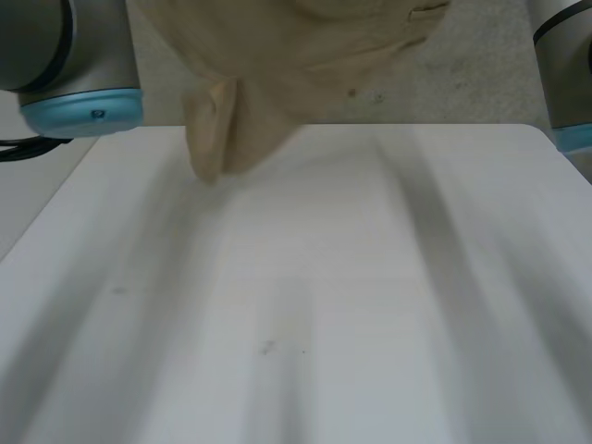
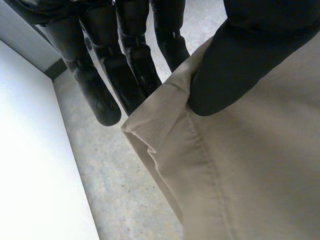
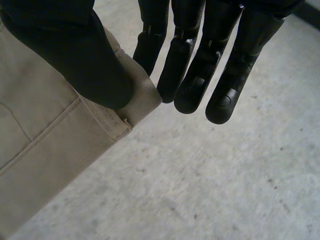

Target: Fold the shorts.

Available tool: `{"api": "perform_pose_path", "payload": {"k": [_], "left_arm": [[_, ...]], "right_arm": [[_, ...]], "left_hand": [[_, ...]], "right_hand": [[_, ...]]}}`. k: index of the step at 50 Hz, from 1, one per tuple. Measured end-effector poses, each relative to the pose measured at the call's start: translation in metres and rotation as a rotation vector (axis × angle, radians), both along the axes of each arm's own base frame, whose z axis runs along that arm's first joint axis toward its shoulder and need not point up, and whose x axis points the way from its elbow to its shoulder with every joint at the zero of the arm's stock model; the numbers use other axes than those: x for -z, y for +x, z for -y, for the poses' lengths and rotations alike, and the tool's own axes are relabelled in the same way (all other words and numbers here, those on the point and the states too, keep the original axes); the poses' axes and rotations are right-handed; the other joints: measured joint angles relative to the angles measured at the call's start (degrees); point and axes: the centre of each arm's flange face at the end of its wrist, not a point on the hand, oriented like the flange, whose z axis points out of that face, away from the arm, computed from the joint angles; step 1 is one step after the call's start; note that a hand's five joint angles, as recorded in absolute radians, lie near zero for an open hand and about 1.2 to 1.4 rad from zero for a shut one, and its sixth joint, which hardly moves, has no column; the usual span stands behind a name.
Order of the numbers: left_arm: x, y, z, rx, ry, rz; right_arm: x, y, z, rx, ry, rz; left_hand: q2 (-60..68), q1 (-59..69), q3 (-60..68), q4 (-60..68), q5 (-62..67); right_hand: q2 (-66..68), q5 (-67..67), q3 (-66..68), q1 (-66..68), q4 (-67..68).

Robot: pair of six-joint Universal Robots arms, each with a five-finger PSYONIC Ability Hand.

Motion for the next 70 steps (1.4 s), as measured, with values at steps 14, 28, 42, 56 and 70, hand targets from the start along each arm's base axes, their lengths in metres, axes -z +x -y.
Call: {"api": "perform_pose_path", "payload": {"k": [14,28,42,56,70], "left_arm": [[0.141,0.014,-0.023,0.071,0.414,0.187],[0.290,0.037,-0.089,0.100,0.946,0.496],[0.271,0.064,-0.175,0.157,1.125,0.715],[0.277,0.080,-0.224,0.212,1.156,0.997],[0.271,0.016,-0.079,0.025,0.824,0.722]], "right_arm": [[0.121,-0.002,-0.006,-0.025,0.442,-0.189],[0.256,-0.016,-0.059,-0.104,0.847,-0.619],[0.241,-0.057,-0.128,-0.109,1.118,-0.848],[0.221,-0.087,-0.185,-0.163,1.200,-1.032],[0.230,-0.070,-0.090,-0.015,1.048,-0.681]], "left_hand": [[0.00,0.00,0.00,0.01,0.00],[0.00,0.00,0.00,0.01,0.00],[0.00,0.00,0.28,0.02,0.00],[0.00,0.00,0.28,0.02,0.00],[0.07,-0.01,0.28,0.04,0.00]], "right_hand": [[0.00,-0.01,0.00,0.02,0.00],[0.00,0.00,0.00,0.02,0.00],[0.00,0.00,0.00,0.02,0.00],[0.00,0.00,0.00,0.02,0.00],[0.00,0.00,0.00,0.02,0.00]]}}
